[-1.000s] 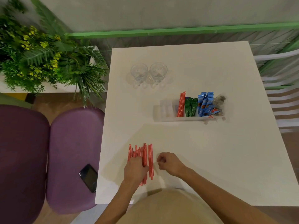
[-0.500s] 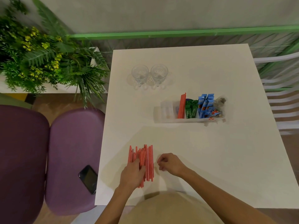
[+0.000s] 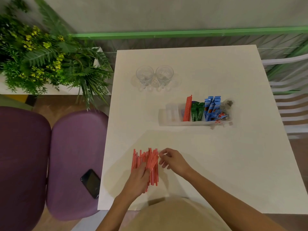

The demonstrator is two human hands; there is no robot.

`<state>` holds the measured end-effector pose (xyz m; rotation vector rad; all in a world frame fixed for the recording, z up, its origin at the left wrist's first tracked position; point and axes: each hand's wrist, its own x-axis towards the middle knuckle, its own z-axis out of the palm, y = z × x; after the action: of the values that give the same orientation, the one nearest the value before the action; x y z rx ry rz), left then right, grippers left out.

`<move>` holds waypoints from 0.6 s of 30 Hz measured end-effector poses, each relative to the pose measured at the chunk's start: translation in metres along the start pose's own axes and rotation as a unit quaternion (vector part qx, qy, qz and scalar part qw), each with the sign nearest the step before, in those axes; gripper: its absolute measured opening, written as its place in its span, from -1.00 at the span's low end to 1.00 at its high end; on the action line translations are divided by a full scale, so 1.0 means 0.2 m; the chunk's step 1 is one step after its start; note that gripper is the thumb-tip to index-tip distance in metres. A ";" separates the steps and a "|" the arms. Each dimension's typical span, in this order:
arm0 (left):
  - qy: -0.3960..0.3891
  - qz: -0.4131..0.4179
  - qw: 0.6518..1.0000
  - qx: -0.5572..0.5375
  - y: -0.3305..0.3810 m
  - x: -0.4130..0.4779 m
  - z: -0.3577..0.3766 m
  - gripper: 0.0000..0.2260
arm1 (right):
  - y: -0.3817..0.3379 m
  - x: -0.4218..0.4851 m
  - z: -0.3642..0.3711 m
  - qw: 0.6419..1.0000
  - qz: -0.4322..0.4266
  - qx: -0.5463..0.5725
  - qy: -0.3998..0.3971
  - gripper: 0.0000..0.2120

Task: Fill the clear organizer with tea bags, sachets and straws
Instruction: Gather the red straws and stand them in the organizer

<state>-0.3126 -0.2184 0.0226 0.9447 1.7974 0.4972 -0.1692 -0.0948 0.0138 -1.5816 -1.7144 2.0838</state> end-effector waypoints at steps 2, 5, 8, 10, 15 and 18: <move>-0.027 0.002 0.999 -0.024 0.04 -0.01 0.00 -0.82 | -0.03 0.00 0.01 1.000 0.001 0.022 0.001 -0.82; -0.069 0.000 0.997 -0.042 0.07 -0.02 0.00 -0.82 | -0.04 -0.01 0.02 1.000 0.001 0.029 -0.007 -0.80; -0.105 -0.009 0.993 -0.051 0.08 -0.03 0.01 -0.81 | -0.03 -0.04 0.01 0.998 0.001 0.052 -0.040 -0.84; -0.123 -0.024 0.990 -0.069 0.08 -0.04 0.01 -0.80 | 0.00 -0.06 -0.01 0.996 0.000 0.062 -0.064 -0.90; -0.153 -0.048 0.982 -0.103 0.08 -0.04 0.00 -0.81 | 0.07 -0.11 -0.04 0.991 0.003 0.111 -0.070 -0.95; -0.123 -0.030 0.985 -0.114 0.08 -0.05 0.00 -0.82 | 0.10 -0.12 -0.05 0.992 0.003 0.125 -0.034 -0.97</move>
<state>-0.3052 -0.2157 0.0396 0.7556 1.5064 0.5135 -0.1389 -0.1091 0.0164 -1.4604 -1.3979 2.2736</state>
